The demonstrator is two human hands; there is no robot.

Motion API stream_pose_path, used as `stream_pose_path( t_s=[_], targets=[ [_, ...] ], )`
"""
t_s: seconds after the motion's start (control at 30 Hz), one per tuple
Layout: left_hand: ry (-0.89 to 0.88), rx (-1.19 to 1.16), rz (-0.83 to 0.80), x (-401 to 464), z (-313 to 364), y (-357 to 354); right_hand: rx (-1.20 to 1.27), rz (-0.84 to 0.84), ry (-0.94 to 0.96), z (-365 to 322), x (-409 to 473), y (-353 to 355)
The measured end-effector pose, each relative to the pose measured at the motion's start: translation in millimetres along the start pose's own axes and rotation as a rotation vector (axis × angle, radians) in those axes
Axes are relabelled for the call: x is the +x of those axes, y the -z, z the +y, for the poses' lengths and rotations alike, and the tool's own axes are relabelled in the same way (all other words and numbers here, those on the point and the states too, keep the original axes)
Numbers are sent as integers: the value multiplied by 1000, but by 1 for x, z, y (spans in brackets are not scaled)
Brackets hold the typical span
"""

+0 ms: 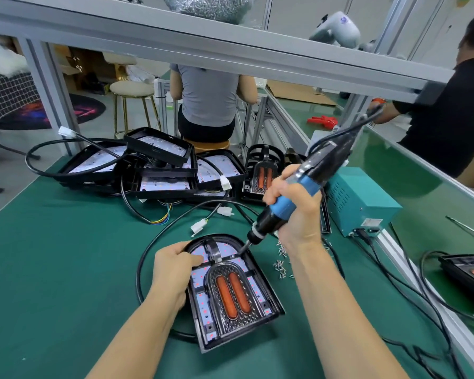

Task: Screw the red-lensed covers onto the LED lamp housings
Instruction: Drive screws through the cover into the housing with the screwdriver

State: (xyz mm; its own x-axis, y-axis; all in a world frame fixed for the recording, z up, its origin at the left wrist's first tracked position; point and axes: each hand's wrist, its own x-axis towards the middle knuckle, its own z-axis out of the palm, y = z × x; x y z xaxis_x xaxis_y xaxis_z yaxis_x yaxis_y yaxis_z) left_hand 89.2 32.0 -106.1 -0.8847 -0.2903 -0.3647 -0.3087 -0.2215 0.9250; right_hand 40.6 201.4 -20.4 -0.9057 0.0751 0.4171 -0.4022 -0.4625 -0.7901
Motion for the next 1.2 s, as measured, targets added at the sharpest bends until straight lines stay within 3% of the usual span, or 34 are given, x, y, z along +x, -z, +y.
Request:
stream_pose_path(
  t_s=[0.17,0.27,0.37,0.47,0.6,0.7,0.8,0.9,1.03,1.2],
  targets=[
    [5,-94,141,0,-6,-5,88,244,27,-31,12,12],
    [-73,-94,285,-2,-5,-8,236,271,-27,-49,10,25],
    [-158,119,336,-12,-5,-7,393,288,-86,-64,3,42],
    [-205,273,272,-19,-6,-3,495,305,-107,-75,-5,55],
    [-249,593,319,-27,3,-1,452,278,-95,-82,-13,64],
    [-513,777,357,-40,14,-10,378,251,-79,-86,-18,65],
    [-810,852,209,-47,27,-32,325,218,-65,-87,-21,61],
    [-926,1090,-40,-49,35,-61,246,231,-44,-88,-26,56],
    [-920,1396,-295,-40,32,-100,181,278,-20,-93,-28,53],
    [-863,1611,-420,-33,25,-130,172,322,-32,-101,-27,55]
  ],
)
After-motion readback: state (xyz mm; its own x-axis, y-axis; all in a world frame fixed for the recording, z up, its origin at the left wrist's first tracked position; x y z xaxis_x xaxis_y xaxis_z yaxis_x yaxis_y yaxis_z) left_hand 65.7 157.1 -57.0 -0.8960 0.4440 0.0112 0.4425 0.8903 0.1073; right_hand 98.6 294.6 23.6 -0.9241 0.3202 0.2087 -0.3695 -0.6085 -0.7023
